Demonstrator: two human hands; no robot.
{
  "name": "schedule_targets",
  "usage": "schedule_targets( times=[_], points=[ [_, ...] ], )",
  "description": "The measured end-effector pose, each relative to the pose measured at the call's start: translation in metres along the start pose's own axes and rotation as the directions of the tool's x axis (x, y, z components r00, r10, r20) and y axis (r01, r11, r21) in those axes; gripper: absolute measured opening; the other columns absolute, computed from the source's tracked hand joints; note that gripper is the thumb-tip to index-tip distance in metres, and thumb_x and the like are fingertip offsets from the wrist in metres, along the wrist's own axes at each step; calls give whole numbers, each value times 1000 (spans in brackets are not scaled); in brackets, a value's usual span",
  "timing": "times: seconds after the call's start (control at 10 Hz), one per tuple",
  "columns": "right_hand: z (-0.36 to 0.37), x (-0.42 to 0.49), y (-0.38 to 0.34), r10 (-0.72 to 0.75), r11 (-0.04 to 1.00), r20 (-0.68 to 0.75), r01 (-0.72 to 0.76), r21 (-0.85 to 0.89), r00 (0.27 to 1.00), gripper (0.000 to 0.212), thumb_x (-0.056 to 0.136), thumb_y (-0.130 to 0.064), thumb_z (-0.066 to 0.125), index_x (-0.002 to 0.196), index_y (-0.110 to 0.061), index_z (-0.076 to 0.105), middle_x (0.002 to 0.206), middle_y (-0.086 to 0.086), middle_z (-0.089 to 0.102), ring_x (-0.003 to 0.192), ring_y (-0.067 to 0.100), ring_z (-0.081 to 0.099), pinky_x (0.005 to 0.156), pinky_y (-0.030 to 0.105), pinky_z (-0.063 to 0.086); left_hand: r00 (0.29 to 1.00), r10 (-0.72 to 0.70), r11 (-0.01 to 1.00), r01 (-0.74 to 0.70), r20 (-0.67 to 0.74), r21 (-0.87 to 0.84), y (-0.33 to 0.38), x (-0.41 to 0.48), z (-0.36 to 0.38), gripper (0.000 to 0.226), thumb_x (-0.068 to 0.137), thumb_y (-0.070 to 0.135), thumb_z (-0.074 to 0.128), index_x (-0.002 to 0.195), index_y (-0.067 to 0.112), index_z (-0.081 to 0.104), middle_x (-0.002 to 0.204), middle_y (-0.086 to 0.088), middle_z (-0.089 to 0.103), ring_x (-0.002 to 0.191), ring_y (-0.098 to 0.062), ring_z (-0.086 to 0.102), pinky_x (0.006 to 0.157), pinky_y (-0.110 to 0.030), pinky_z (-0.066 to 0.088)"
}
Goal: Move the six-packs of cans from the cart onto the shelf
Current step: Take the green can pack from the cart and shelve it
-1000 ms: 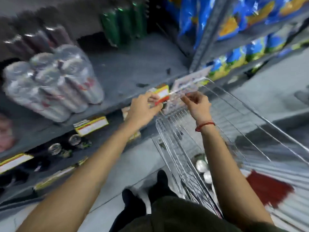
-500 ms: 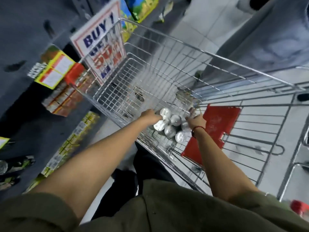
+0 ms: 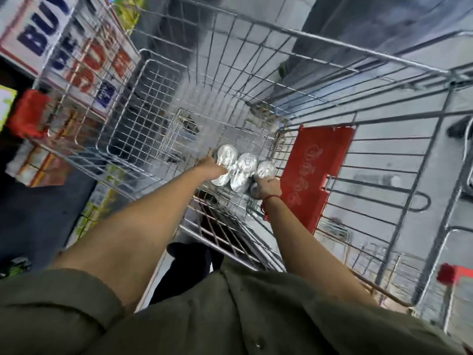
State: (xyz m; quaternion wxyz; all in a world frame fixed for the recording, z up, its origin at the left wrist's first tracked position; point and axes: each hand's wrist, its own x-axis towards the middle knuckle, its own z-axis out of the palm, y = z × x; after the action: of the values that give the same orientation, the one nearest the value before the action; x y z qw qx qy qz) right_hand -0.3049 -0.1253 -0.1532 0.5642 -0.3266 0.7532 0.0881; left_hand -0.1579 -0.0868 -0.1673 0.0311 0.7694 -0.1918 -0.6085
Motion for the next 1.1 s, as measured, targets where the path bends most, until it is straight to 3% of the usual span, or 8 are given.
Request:
schedule_targets(
  times=[0.2,0.4,0.5,0.6,0.7,0.8,1.0,1.1],
  points=[
    [-7,14,-2,-49,998,-79,46,-43,996,43,82,-23,65,113,6,58,121,19,63,112,31,60,93,34,49,994,-23,984,42,108,-174,-5,5,-21,61,88,19,60,142,4,34,148,-17,40,132,-32,43,111,-38,36],
    [-11,-13,-39,-250,968,-88,251,-10,964,32,71,-34,75,73,-6,59,88,11,62,80,23,58,73,32,48,997,35,938,-55,-65,-342,-5,-31,-66,49,86,16,63,131,2,49,136,-22,54,122,-33,55,96,-37,51],
    [-15,-42,-65,-382,924,-71,383,5,922,44,69,-36,76,81,4,65,78,14,65,76,25,62,72,35,51,985,54,932,-108,-163,-347,3,-69,-98,54,85,26,63,132,3,49,140,-26,49,130,-38,46,92,-36,51],
    [-15,-80,-99,-517,856,-45,517,-17,855,56,66,-38,77,86,13,66,82,29,70,80,37,68,78,46,53,965,93,877,-196,-246,-438,6,-117,-130,59,80,27,69,131,2,50,143,-20,48,132,-34,45,109,-35,39],
    [-15,-131,-134,-637,771,-76,633,-69,767,47,62,-41,78,55,1,59,60,19,62,64,28,58,63,40,46,928,104,810,-288,-358,-511,2,-174,-164,64,77,25,73,129,-2,50,136,-21,55,124,-29,54,92,-21,45],
    [-9,-188,-163,-750,661,-7,749,-58,661,41,60,-40,80,55,-10,52,61,10,48,62,19,45,61,34,34,893,147,739,-385,-425,-553,-15,-232,-195,42,67,22,79,101,5,62,70,-5,69,53,-7,63,48,-13,49],
    [35,-293,-200,-861,474,260,874,104,437,30,65,-20,81,76,-4,58,72,14,44,69,22,41,62,34,36,754,68,602,-553,-653,-576,-80,-314,-238,29,74,10,75,101,5,66,86,-8,65,79,-15,60,73,-20,55],
    [73,-329,-213,-854,413,405,899,144,327,26,71,-9,77,88,2,61,78,17,47,71,24,44,63,34,40,692,-35,535,-596,-721,-598,-117,-340,-256,28,74,13,75,100,10,64,76,-4,60,65,-9,53,64,-18,47]
  ],
)
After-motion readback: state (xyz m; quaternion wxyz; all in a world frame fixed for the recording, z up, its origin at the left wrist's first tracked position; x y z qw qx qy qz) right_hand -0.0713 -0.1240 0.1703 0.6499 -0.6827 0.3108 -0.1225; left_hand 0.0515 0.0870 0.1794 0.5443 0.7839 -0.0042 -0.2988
